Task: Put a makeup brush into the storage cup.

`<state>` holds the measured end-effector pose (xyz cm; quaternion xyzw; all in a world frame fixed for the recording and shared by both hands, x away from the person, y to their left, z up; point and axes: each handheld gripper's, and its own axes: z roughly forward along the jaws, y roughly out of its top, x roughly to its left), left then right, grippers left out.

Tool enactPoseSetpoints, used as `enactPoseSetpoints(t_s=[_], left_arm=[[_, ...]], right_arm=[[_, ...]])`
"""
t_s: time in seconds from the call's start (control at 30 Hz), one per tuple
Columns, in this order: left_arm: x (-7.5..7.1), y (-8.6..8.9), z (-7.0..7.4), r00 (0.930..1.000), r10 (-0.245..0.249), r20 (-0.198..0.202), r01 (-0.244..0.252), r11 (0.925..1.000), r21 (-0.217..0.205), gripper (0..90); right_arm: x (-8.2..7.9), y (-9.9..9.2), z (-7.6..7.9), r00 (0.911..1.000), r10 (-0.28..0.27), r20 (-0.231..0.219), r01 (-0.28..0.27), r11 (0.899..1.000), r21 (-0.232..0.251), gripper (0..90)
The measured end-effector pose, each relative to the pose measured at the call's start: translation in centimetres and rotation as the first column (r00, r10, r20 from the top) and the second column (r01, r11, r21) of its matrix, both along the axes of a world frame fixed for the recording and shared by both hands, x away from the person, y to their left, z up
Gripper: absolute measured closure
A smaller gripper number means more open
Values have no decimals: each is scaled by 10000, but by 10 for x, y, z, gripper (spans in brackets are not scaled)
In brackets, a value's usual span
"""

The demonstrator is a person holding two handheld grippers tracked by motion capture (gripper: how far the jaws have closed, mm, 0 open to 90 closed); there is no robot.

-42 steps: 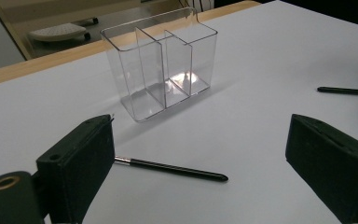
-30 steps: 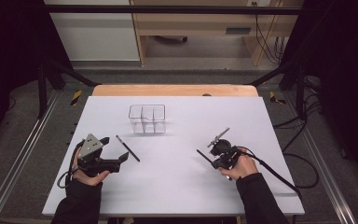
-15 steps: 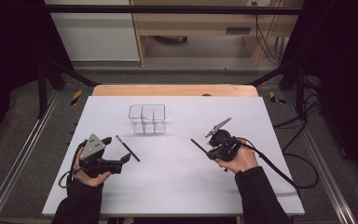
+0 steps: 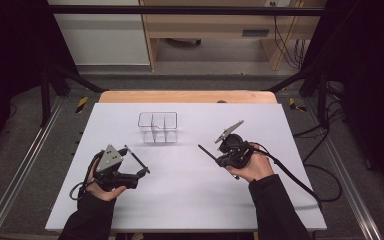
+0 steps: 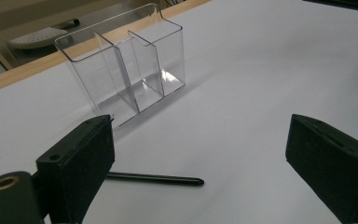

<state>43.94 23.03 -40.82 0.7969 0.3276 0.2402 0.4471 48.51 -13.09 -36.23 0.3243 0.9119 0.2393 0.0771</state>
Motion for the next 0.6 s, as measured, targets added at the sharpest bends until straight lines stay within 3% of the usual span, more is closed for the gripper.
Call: enactPoseSetpoints(t_s=[0.6], left_arm=[[2, -18, 11, 9969, -681, 397, 638, 9929, 999, 71]], right_arm=[[3, 13, 4, 9971, 750, -137, -746, 9969, 263, 845]])
